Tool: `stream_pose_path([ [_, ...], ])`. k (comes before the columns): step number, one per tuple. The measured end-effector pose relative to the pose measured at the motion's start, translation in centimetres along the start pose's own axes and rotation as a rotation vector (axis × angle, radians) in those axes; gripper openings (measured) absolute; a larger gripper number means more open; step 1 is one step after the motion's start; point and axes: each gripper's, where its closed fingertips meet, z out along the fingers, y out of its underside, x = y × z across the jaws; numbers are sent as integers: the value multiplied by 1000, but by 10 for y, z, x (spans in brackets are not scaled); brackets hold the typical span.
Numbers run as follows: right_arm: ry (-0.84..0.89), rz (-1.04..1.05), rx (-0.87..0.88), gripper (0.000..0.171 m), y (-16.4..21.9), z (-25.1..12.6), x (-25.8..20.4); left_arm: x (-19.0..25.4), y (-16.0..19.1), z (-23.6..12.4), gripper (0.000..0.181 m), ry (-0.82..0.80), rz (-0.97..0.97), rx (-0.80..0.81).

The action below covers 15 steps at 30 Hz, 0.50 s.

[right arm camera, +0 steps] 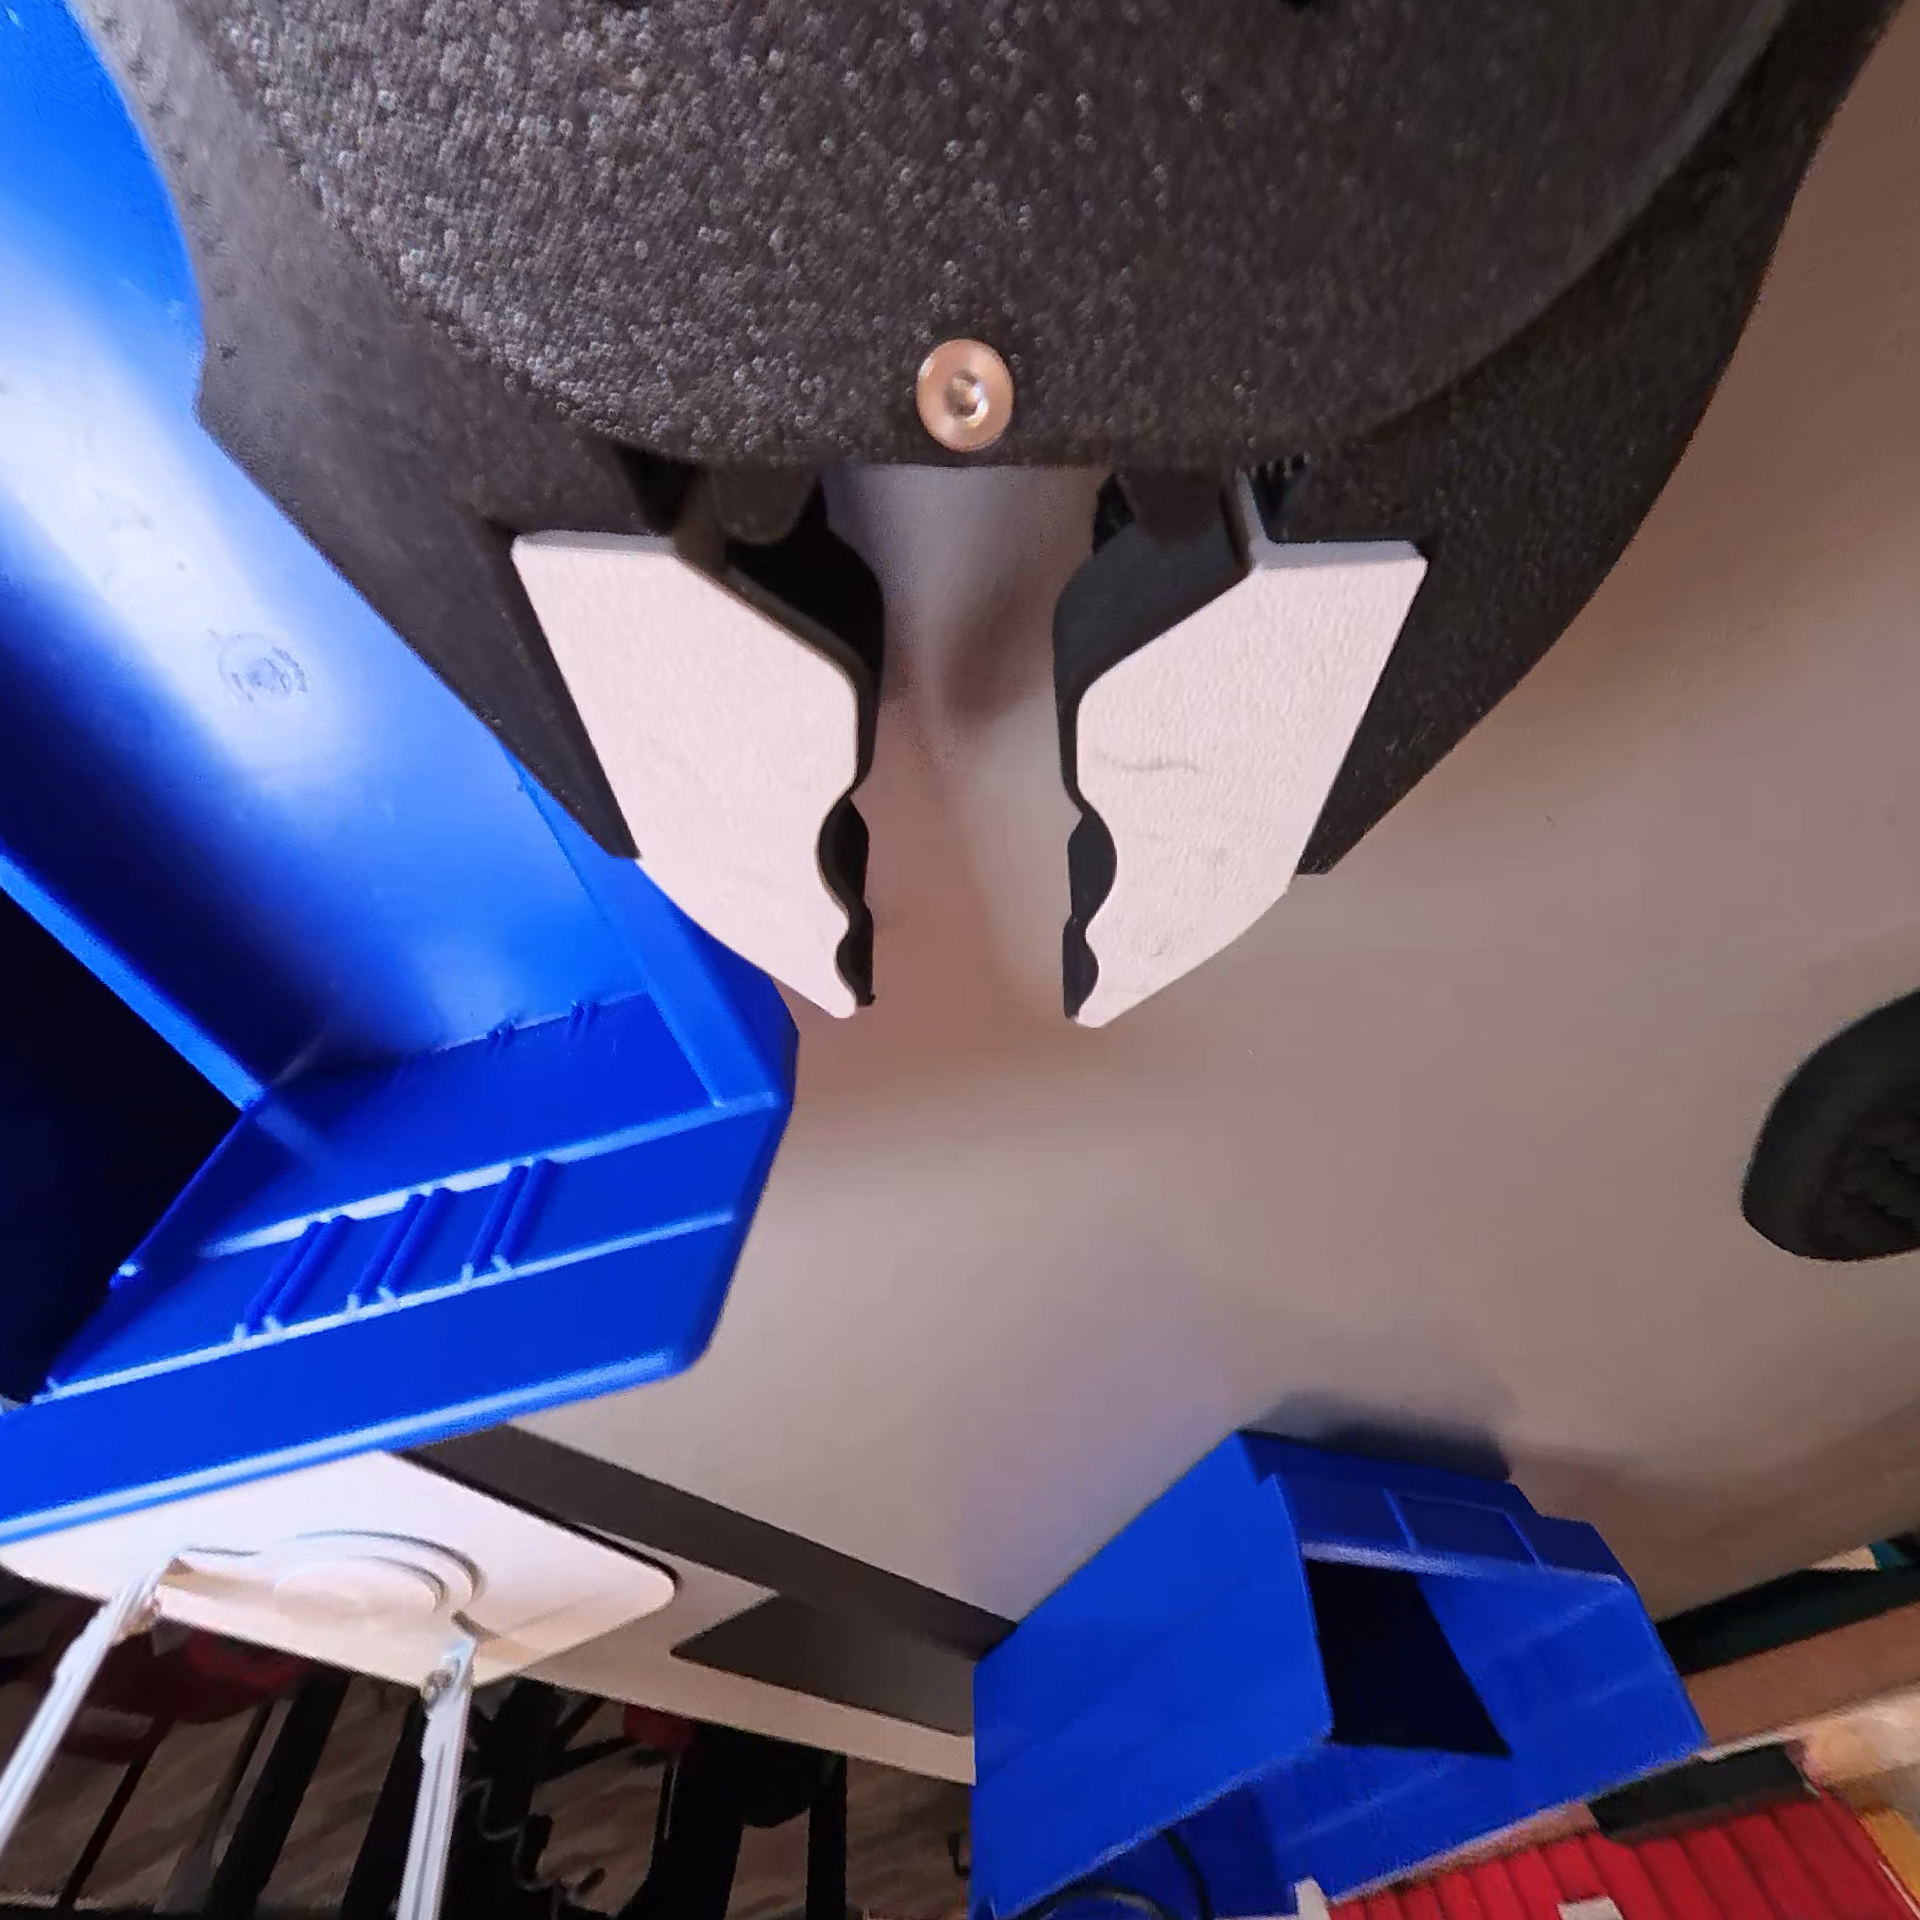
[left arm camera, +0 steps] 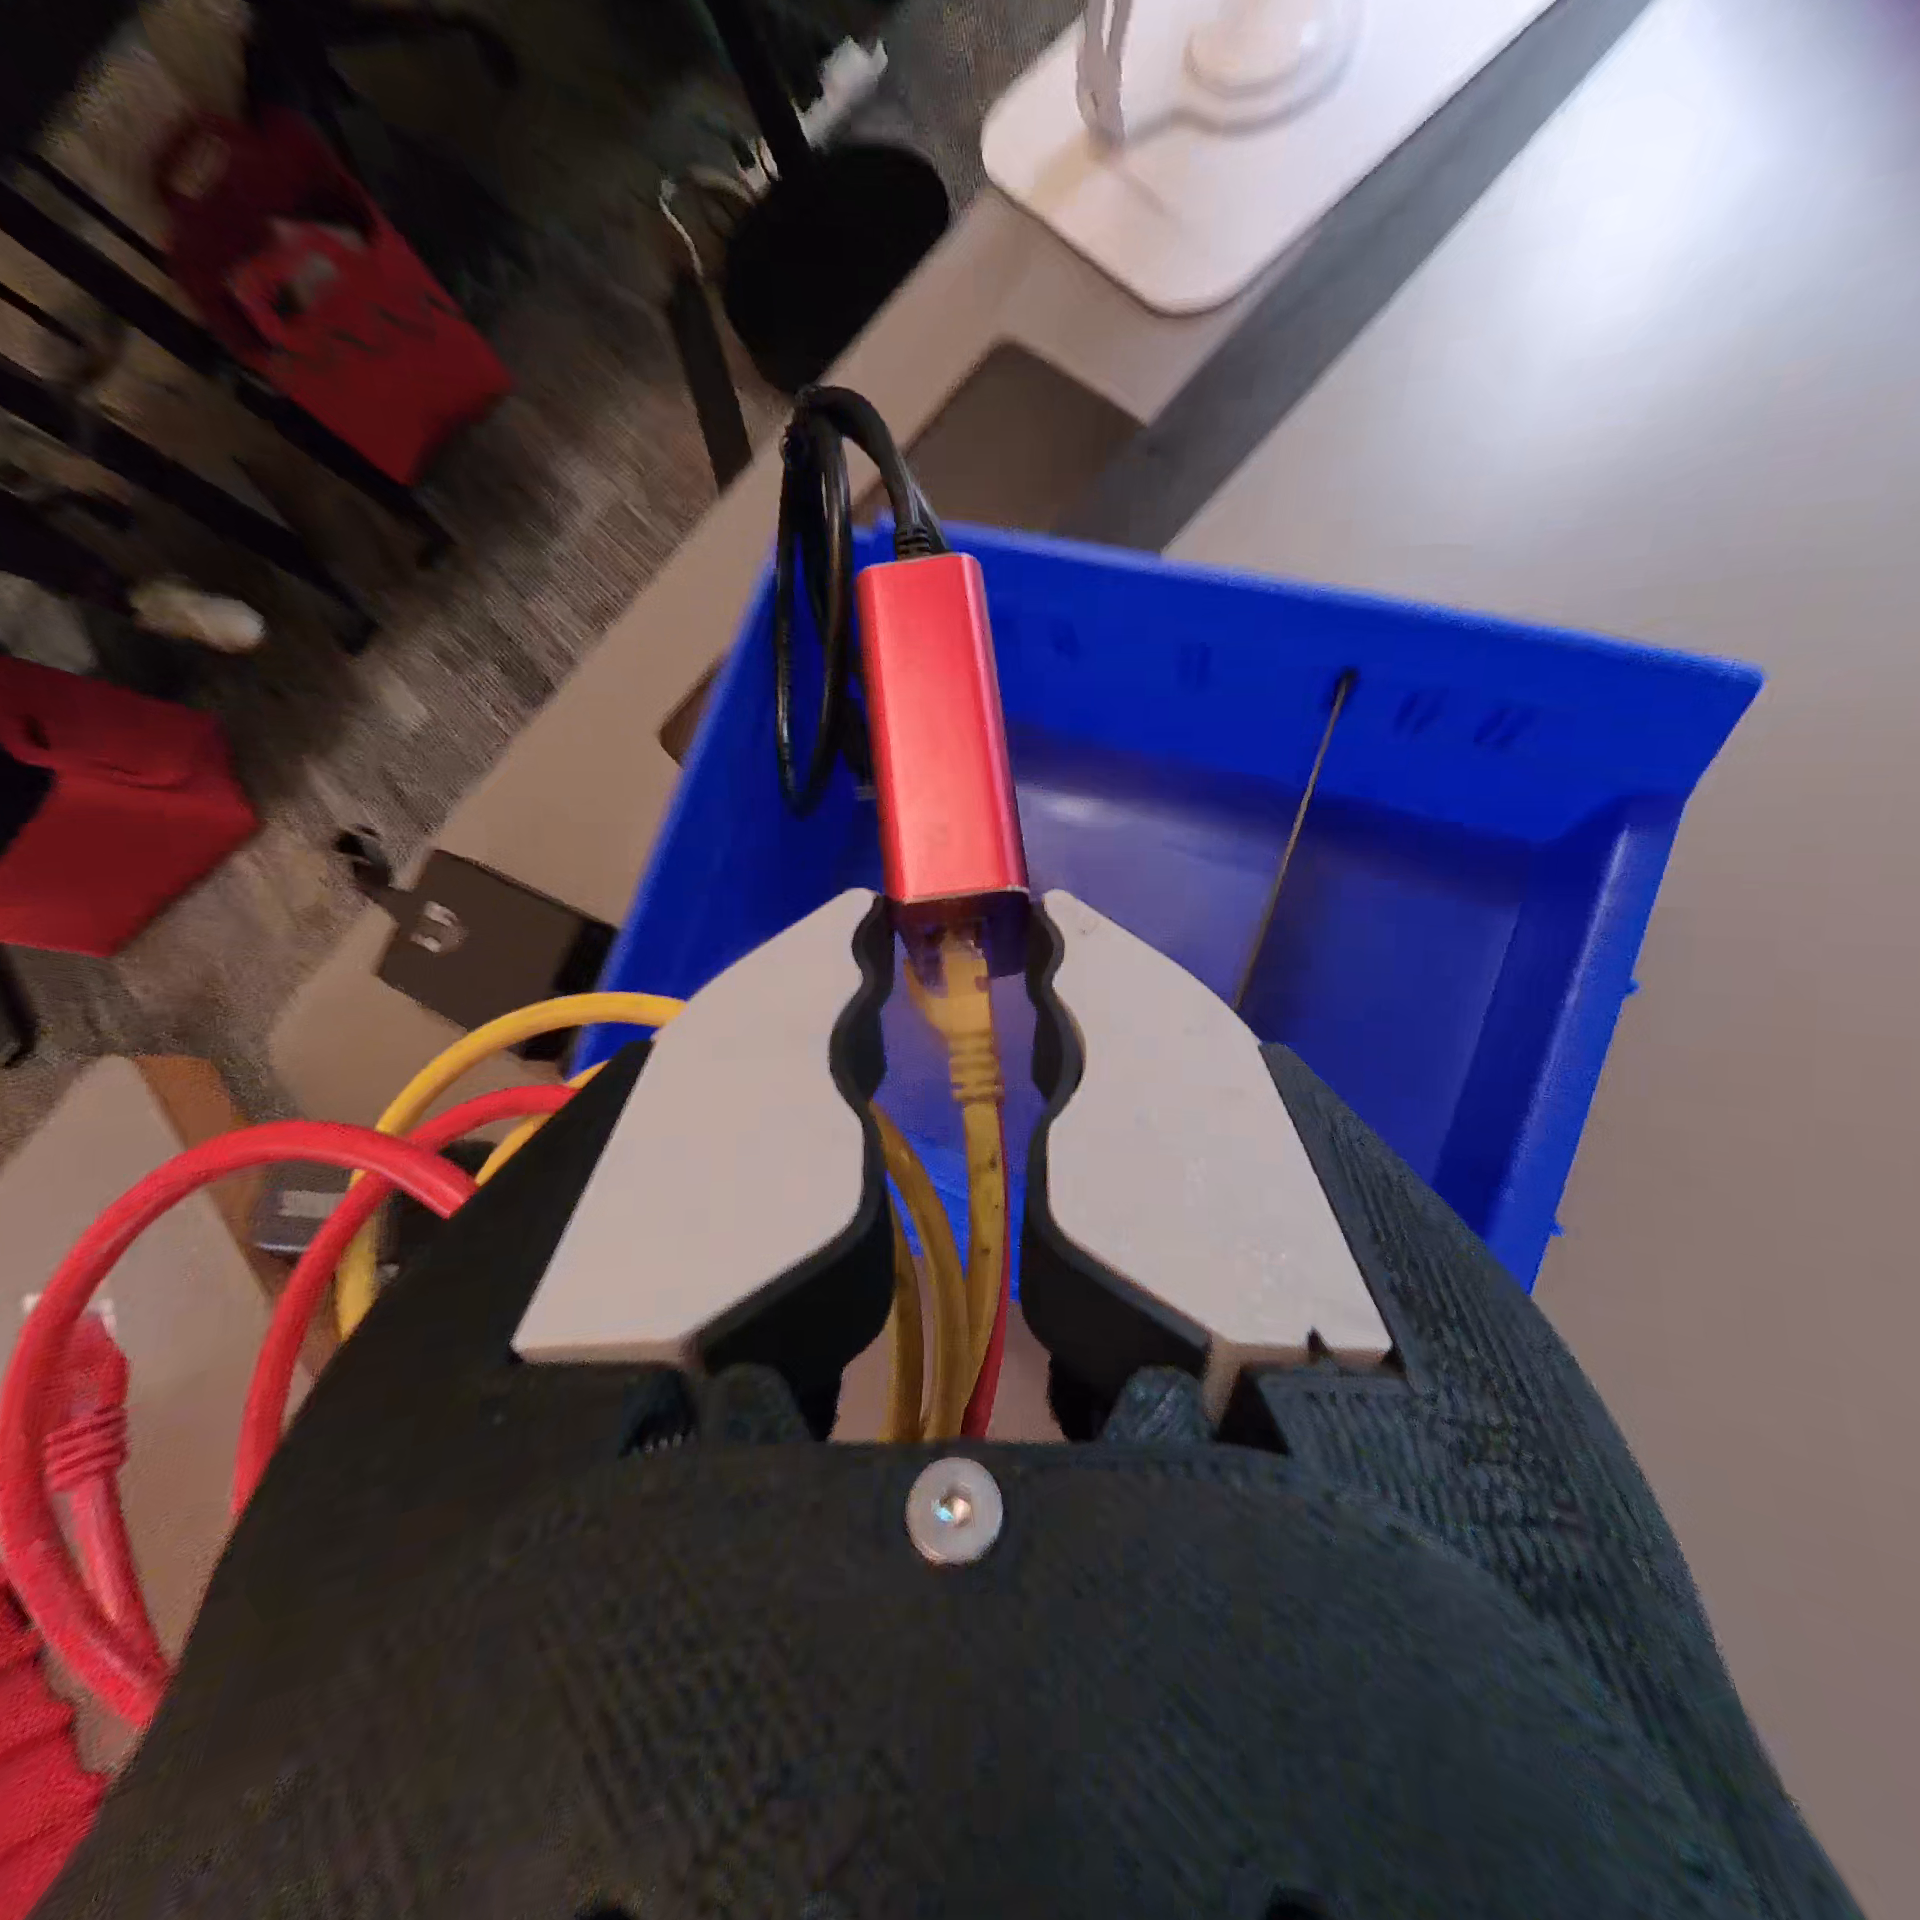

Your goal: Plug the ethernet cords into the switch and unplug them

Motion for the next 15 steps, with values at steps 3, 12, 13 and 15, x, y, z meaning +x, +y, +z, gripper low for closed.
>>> stream_pose_path([
  [3, -34, -16, 44, 34, -17, 2, -10, -10, -38, -28, 25, -70, 19, 105],
  [12, -195, -36, 342, 36, -152, 16, -54, 71, -178, -124, 25, 7, 110, 641],
  [13, -246, -10, 397, 36, -172, 17, -65, 91, -191, -132, 25, 60, 106, 722],
  [15, -320, 31, 492, 39, -207, 18, -84, 132, -211, -145, 25, 175, 82, 879],
])
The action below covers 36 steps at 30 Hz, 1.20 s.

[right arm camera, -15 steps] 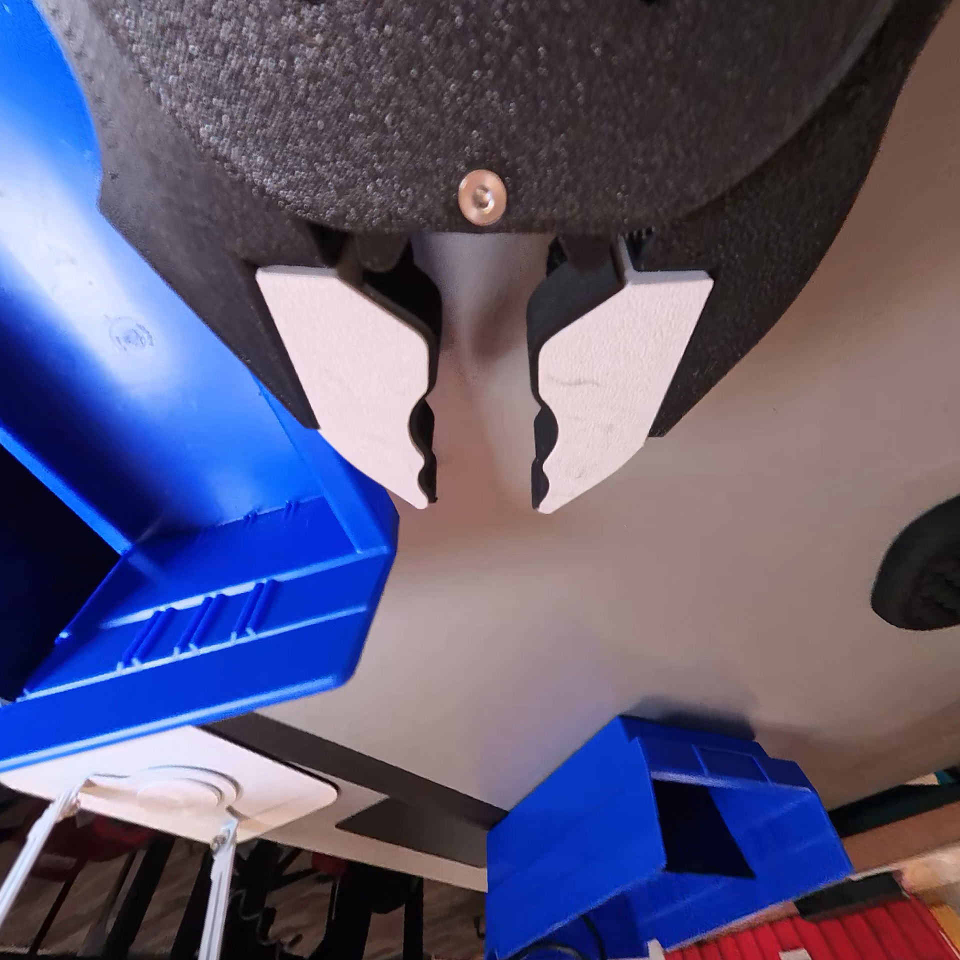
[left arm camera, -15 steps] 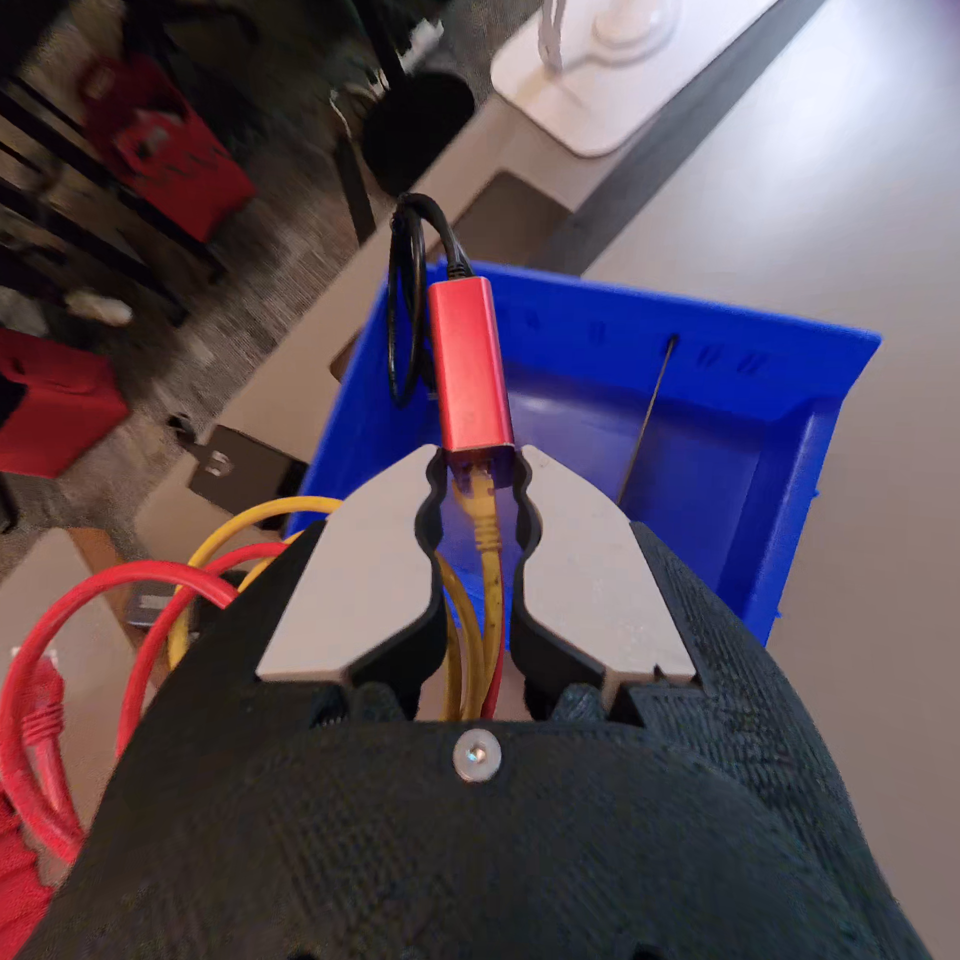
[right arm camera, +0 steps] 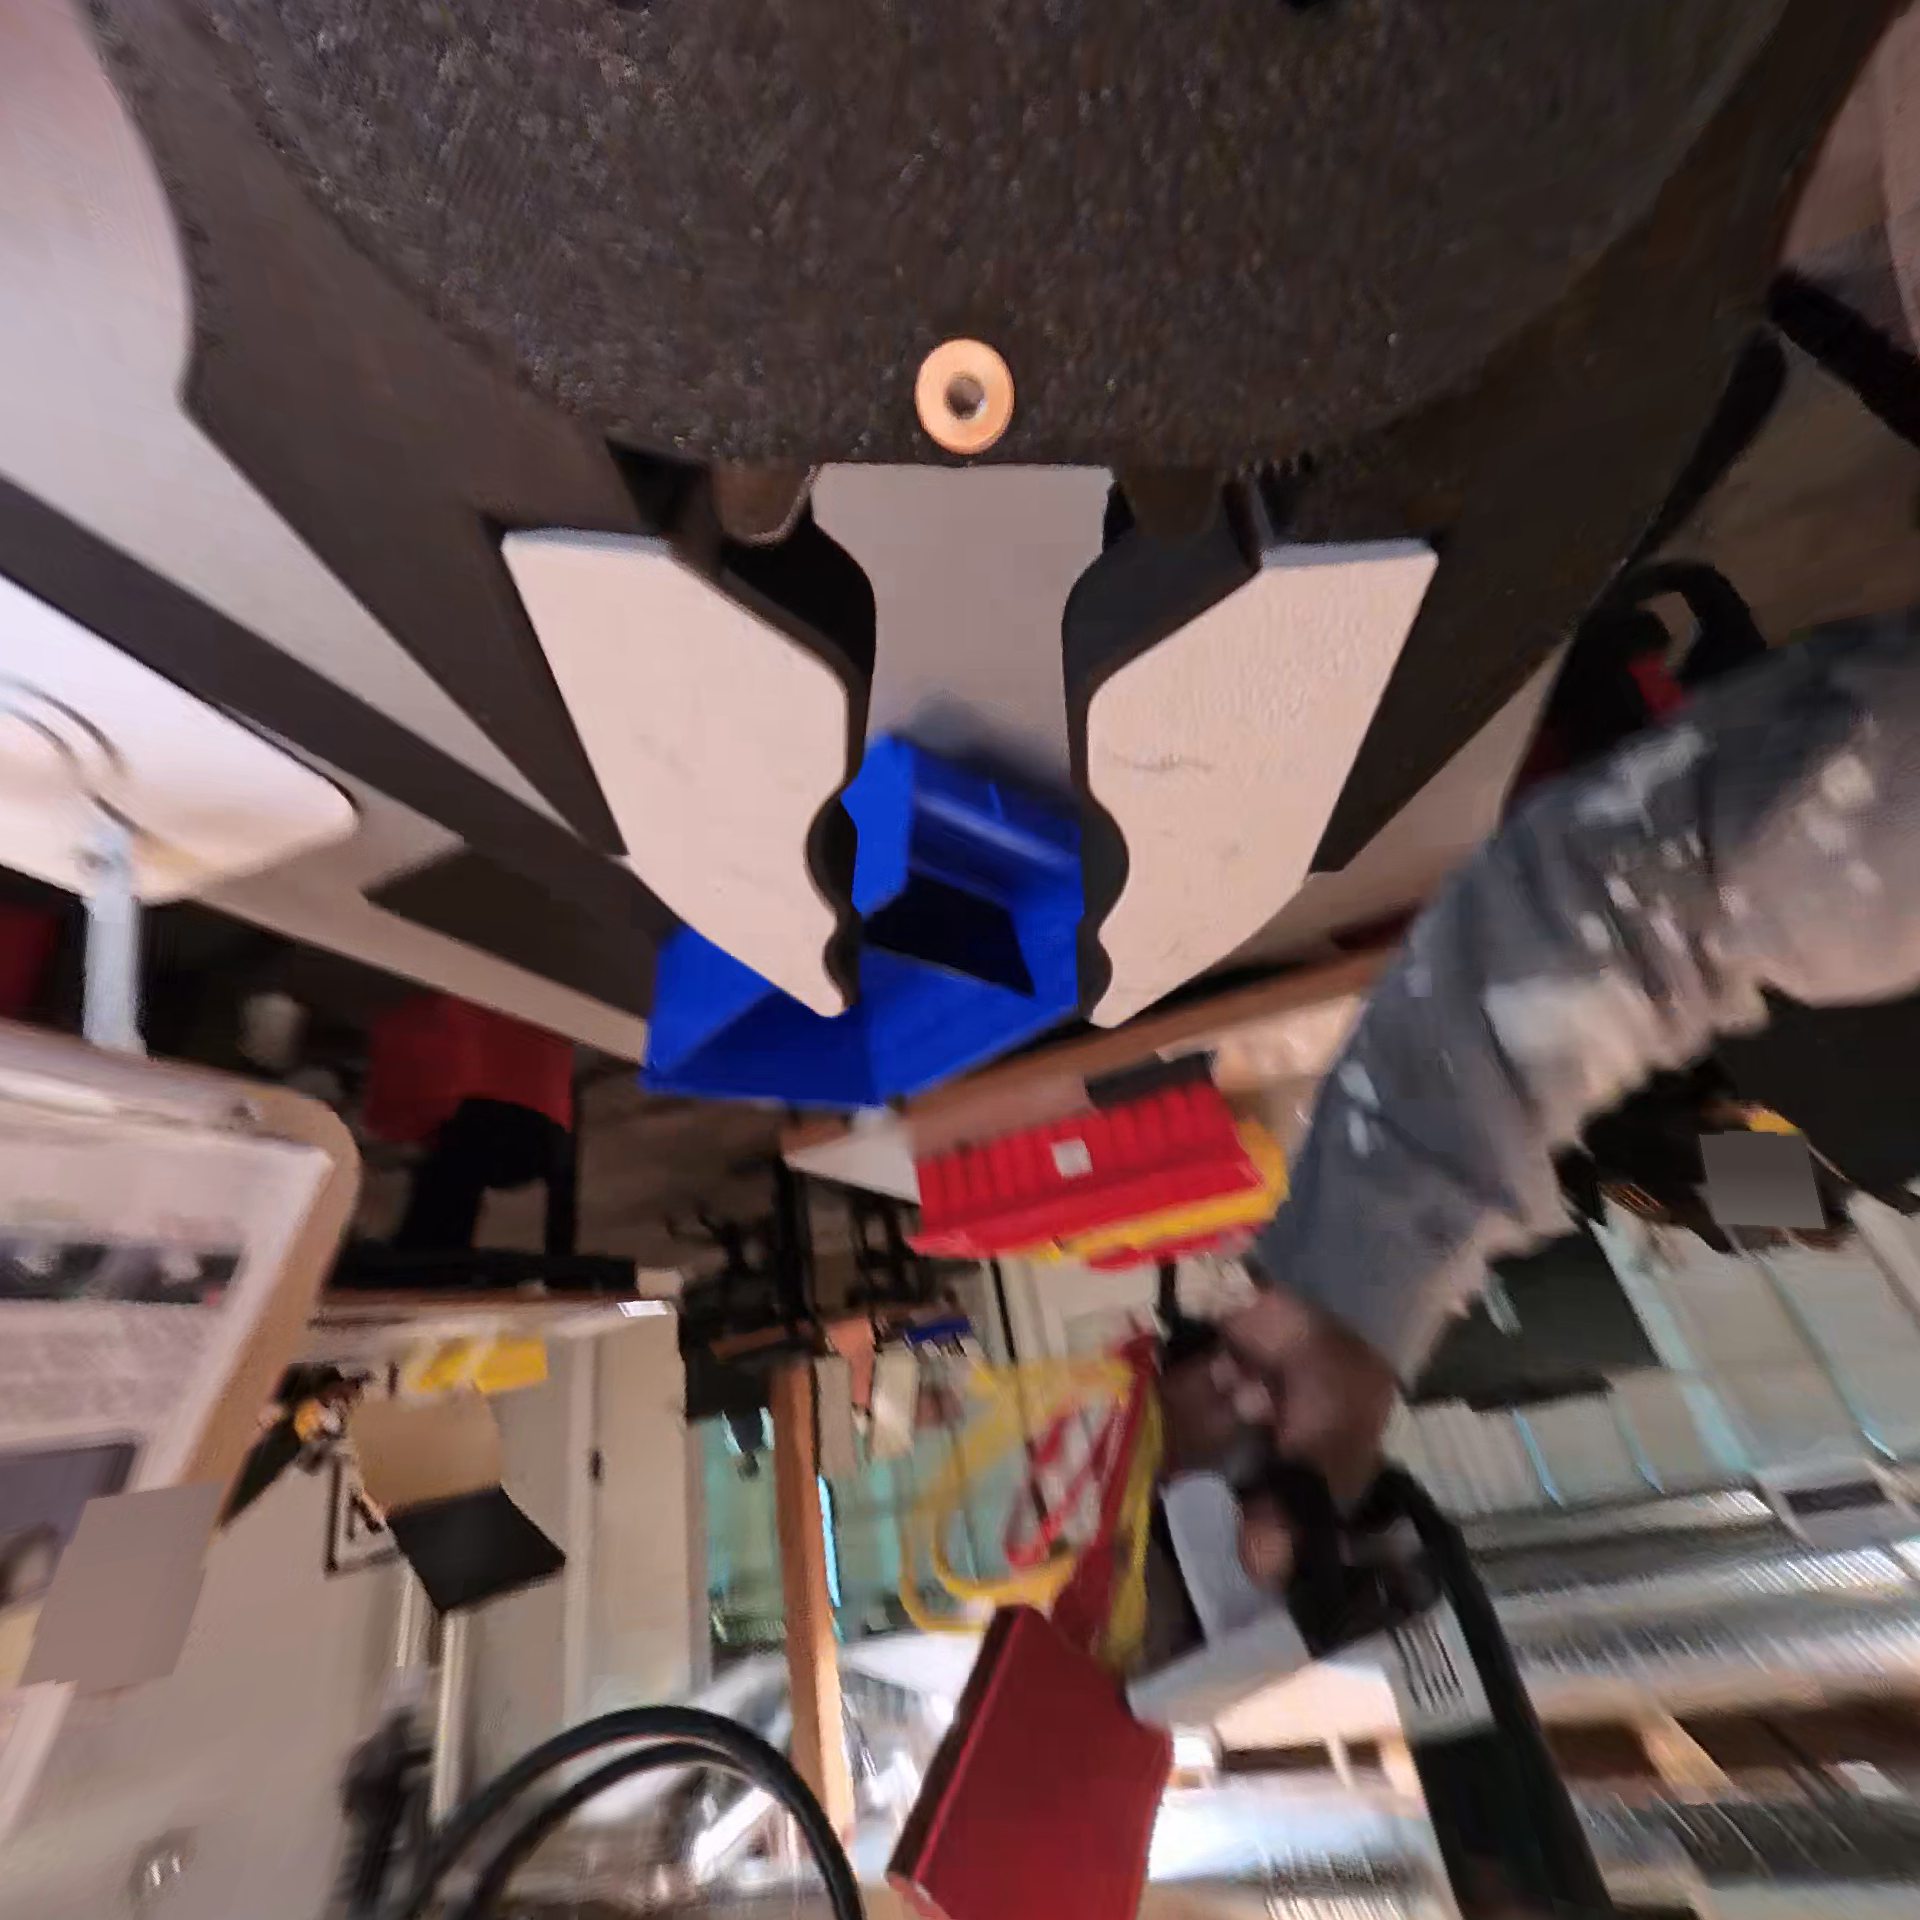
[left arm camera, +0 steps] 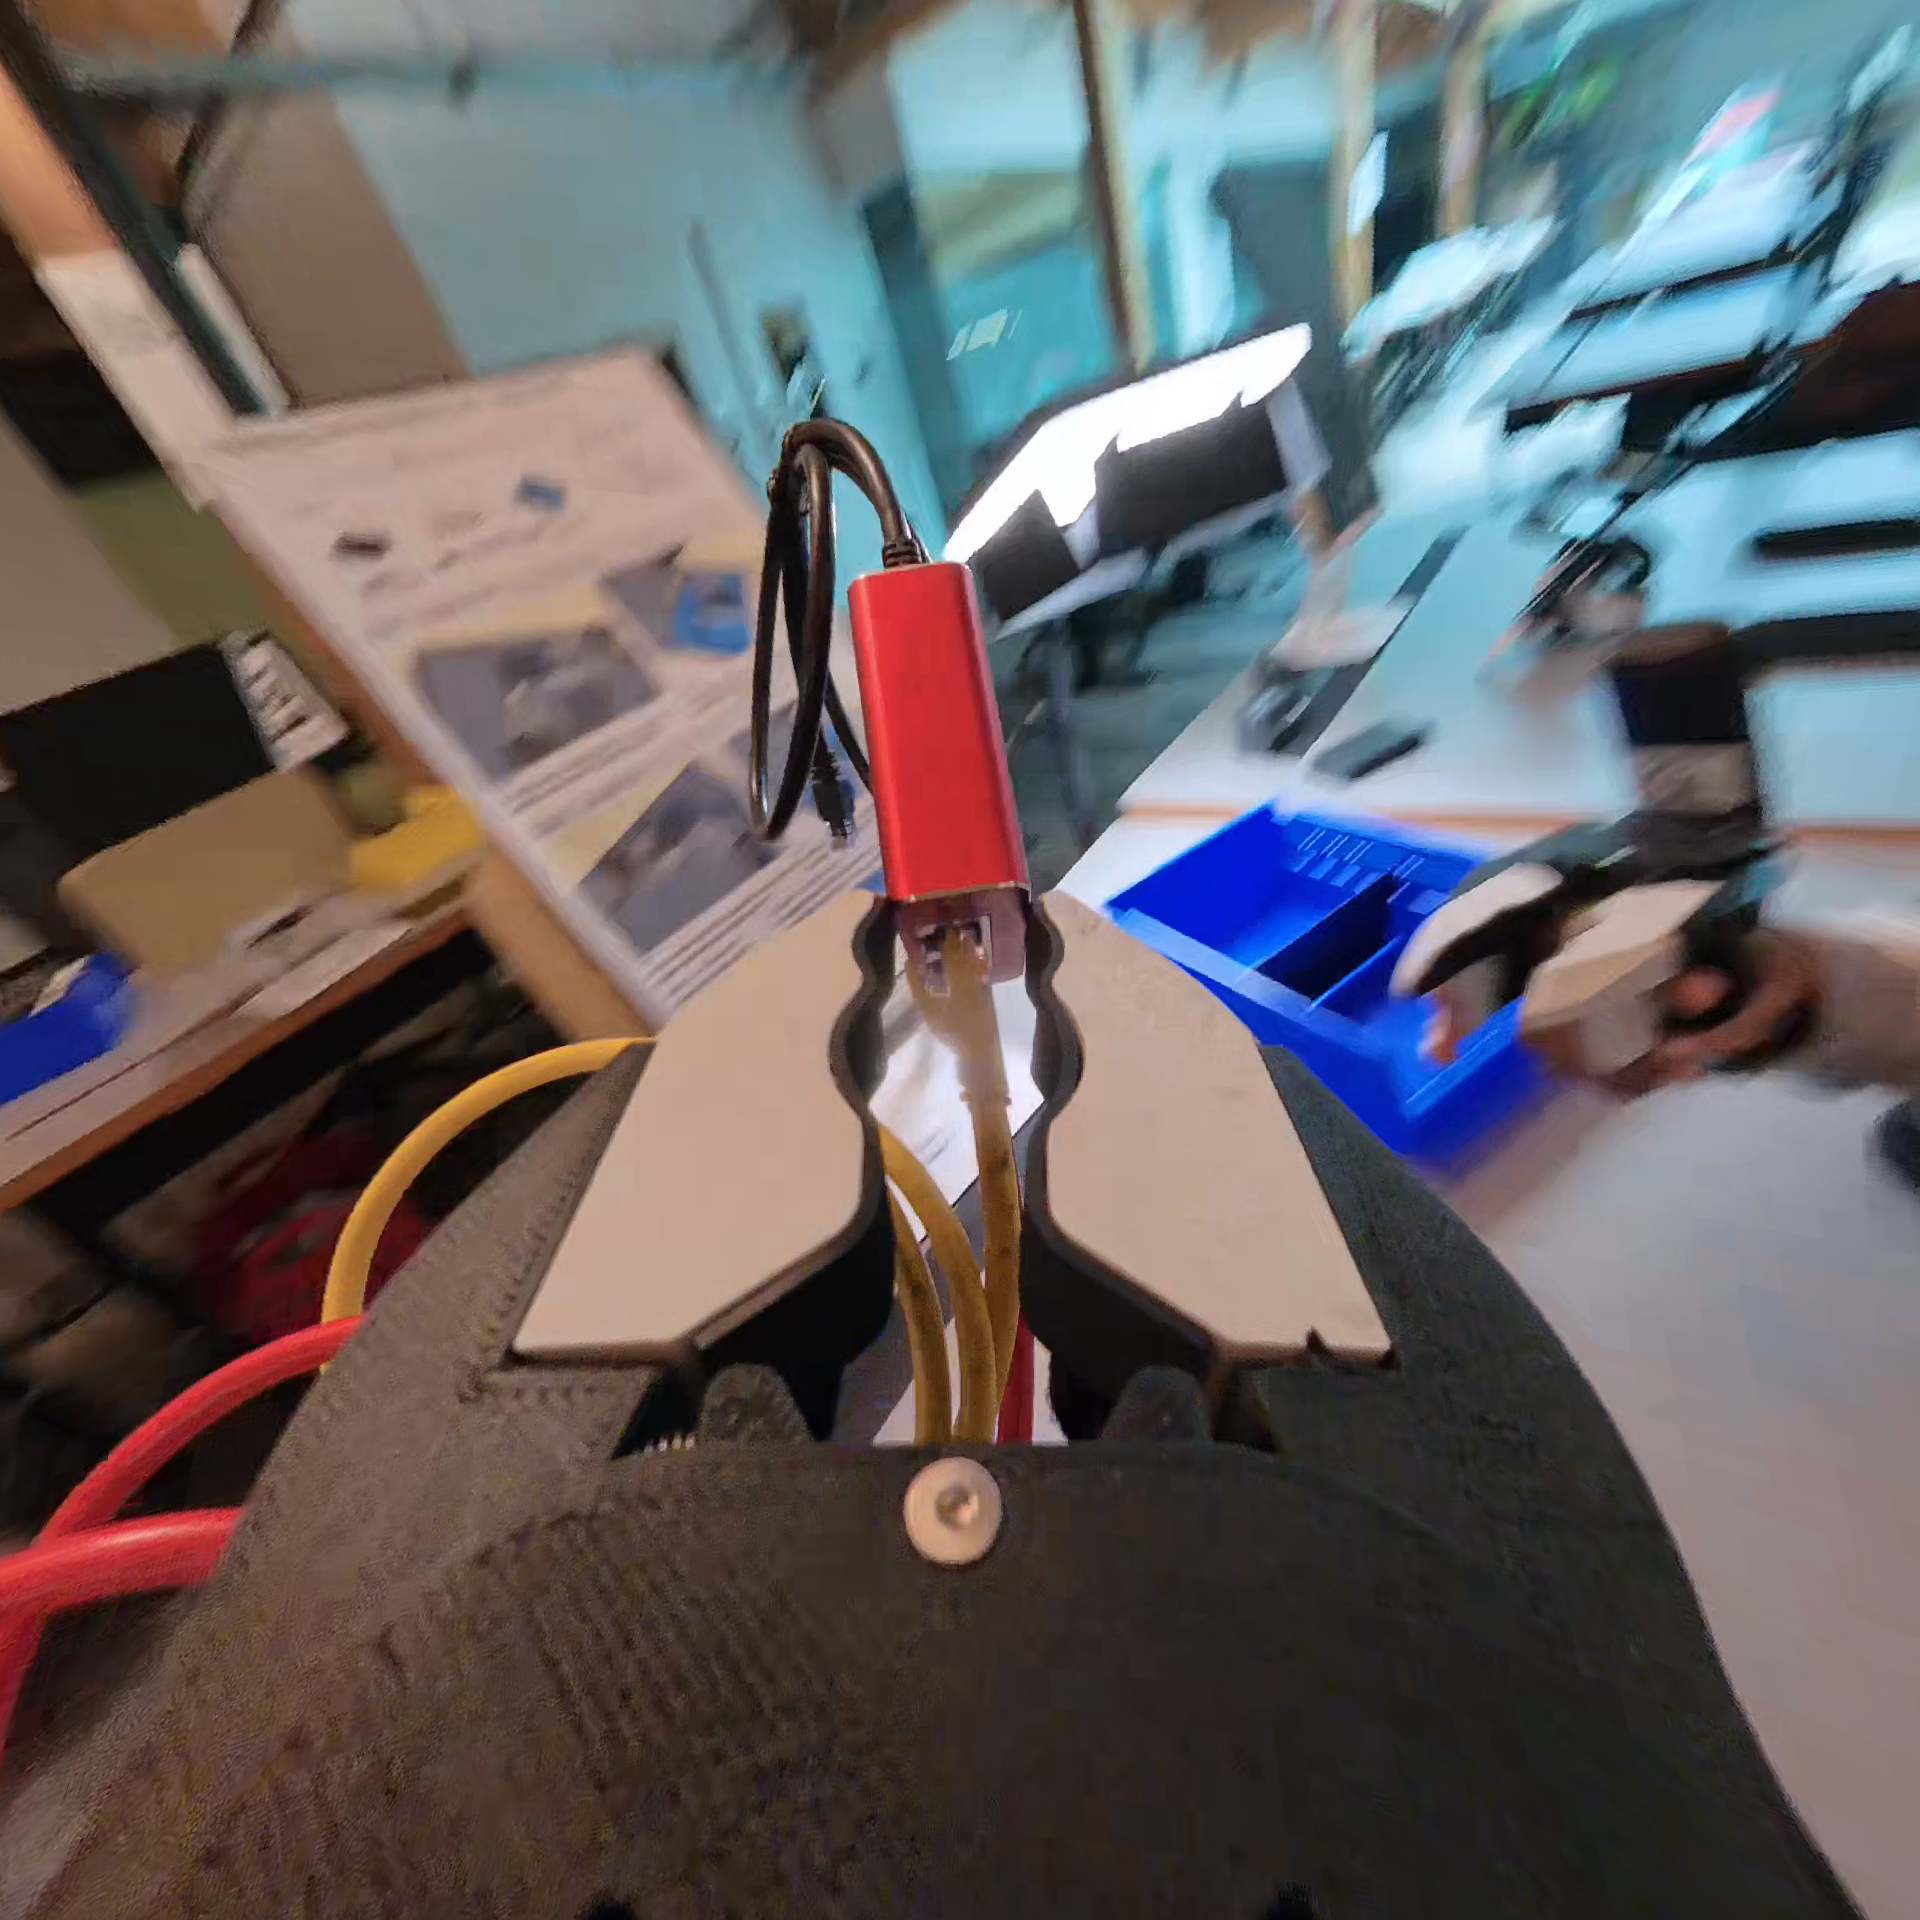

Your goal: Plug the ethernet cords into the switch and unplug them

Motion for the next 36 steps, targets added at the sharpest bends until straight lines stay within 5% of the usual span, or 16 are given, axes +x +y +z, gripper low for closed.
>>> stream_pose_path([
  [4, -45, -24, 125, 44, -33, 13, -21, 75, -14, 25, 25, 179, -157, 262],
  [9, -44, -63, 138, 46, -40, -9, -23, 140, 14, 60, 24, 374, -344, 421],
  [15, -102, -50, 96, 46, -37, -16, -27, 191, 49, 91, 24, 557, -360, 353],
  [17, -127, -92, 83, 34, -36, -18, -33, 194, 51, 93, 25, 563, -383, 353],
  [25, -56, -283, -10, 29, -44, -32, -40, 198, 54, 94, 26, 545, -376, 275],
  [36, -307, -351, 50, 27, -35, -34, -82, 228, 31, 67, 37, 672, -291, 285],
])
